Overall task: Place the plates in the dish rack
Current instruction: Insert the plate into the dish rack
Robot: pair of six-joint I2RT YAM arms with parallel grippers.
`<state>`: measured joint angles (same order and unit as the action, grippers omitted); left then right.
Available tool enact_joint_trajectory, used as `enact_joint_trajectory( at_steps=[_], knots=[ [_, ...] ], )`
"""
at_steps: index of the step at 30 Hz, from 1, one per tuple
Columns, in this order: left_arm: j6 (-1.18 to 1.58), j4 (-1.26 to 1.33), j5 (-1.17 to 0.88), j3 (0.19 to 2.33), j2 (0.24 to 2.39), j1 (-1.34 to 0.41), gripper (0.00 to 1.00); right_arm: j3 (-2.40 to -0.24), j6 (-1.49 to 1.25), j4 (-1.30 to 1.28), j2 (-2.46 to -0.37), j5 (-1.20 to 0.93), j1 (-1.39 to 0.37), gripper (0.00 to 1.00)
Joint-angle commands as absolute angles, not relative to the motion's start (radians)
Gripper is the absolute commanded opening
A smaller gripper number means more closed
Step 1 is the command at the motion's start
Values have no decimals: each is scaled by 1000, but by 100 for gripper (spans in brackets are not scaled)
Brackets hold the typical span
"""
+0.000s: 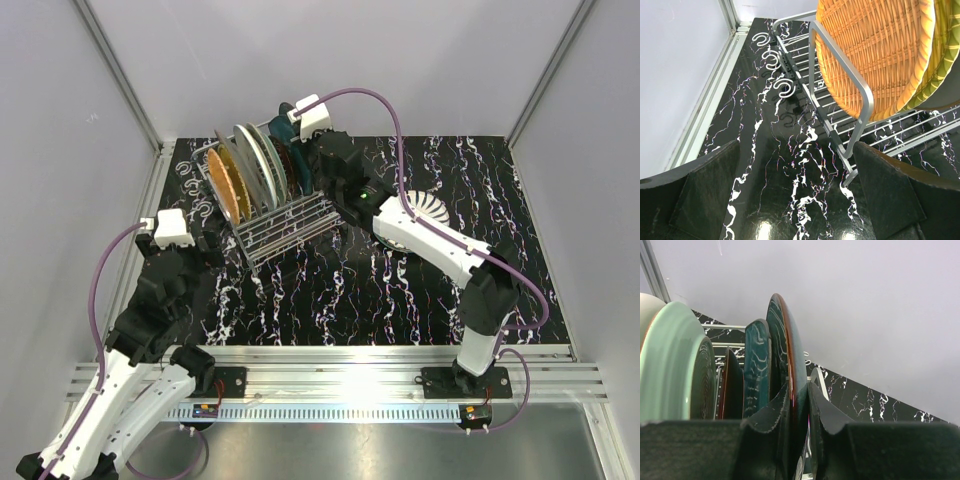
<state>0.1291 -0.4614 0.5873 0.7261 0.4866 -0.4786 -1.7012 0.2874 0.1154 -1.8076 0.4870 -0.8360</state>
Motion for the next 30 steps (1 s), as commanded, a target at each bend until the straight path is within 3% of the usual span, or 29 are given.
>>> enact_joint_trajectory(
  at_steps=[1,3,9,30],
  knots=[
    [126,-413,581,723,491,-477,99,-1678,206,20,-1792,445,-867,13],
    [126,-414,581,723,491,-479,99,-1695,199,9,-1801,448,-864,24],
    [126,-414,583,723,494,-479,99,-1742,193,-27,-1801,442,-853,38],
    [123,-414,586,724,502,-479,99,-1743,155,-74,-1701,419,-821,37]
  ],
)
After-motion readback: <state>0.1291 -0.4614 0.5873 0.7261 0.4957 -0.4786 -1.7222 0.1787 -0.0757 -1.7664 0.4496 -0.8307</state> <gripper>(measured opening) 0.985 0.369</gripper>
